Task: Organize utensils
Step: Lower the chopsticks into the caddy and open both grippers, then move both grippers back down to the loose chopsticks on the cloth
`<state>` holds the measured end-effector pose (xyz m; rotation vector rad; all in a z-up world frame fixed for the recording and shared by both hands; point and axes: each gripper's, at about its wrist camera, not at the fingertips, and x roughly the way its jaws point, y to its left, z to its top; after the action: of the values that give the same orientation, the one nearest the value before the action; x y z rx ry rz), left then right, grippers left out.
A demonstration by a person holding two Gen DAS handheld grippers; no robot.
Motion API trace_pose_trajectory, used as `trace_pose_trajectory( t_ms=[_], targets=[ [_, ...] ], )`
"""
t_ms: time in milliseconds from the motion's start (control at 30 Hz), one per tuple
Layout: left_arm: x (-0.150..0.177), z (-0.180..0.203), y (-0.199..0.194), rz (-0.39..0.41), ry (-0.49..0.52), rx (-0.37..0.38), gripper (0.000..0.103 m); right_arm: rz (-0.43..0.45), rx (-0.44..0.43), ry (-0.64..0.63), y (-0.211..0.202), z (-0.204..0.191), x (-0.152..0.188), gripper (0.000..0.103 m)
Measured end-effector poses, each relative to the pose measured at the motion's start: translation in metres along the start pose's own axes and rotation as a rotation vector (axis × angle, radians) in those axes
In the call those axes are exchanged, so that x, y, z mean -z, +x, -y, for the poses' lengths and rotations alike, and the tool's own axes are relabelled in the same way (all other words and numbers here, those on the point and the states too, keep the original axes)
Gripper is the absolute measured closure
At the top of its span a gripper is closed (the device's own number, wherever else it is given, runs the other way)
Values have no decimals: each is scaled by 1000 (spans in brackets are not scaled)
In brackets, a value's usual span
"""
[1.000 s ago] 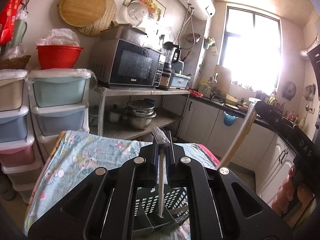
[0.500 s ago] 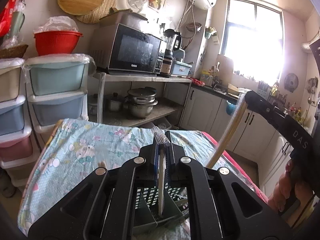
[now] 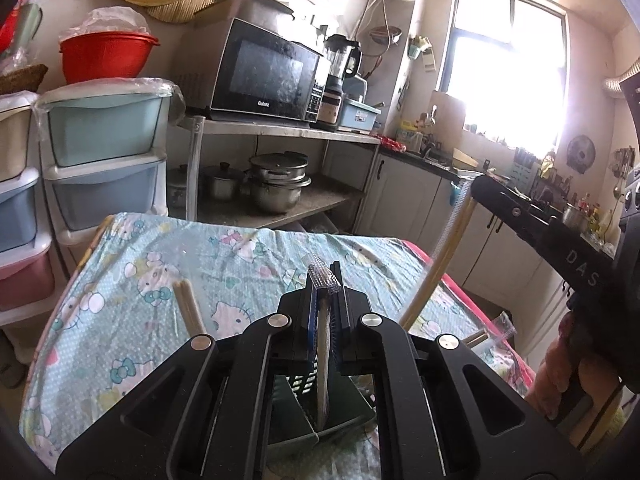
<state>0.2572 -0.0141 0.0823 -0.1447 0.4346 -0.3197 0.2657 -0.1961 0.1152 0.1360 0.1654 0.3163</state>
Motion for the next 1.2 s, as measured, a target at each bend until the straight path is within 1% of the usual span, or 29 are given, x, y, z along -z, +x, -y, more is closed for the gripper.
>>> trace_pose_trajectory(
  t_ms=[467, 500, 567, 633, 700, 733, 767, 800, 833, 900, 1033, 1067, 1100, 1133, 1167, 1200],
  targets=[
    [5, -2, 7, -36, -4, -3, 100, -74, 29, 5, 11, 9, 12, 97],
    [5, -2, 7, -39, -3, -2, 100, -81, 35, 9, 11, 10, 12, 96],
    [6, -1, 7, -49, 0, -2, 100, -95, 50, 25, 11, 12, 15, 83],
    [7, -2, 7, -57, -2, -1, 100, -102, 65, 35, 9, 14, 17, 77],
    [9, -3, 7, -67, -6, -1, 99, -108, 73, 43, 6, 16, 19, 75],
    [10, -3, 7, -72, -8, -1, 98, -112, 77, 46, 5, 17, 20, 71],
    [10, -4, 7, -78, -12, 1, 96, -118, 84, 49, 3, 18, 21, 65],
    [11, -4, 6, -83, -13, 2, 91, -122, 95, 53, 1, 19, 21, 62],
    [12, -4, 6, -89, -15, 2, 89, -123, 101, 57, -2, 20, 22, 61],
    [13, -4, 2, -97, -24, 13, 78, -127, 108, 61, -5, 22, 22, 58],
    [16, -2, -4, -107, -25, 24, 66, -126, 128, 50, -15, 23, 23, 51],
    [17, -1, -6, -111, -27, 29, 61, -127, 131, 49, -17, 23, 23, 49],
    [19, -1, -8, -116, -28, 35, 54, -127, 137, 50, -19, 24, 23, 48],
    [19, -1, -9, -121, -26, 42, 50, -127, 140, 54, -23, 25, 23, 45],
    [20, 0, -11, -123, -24, 47, 43, -126, 137, 58, -25, 26, 23, 44],
    [21, 1, -12, -121, -23, 48, 38, -126, 134, 62, -28, 27, 23, 43]
  ],
)
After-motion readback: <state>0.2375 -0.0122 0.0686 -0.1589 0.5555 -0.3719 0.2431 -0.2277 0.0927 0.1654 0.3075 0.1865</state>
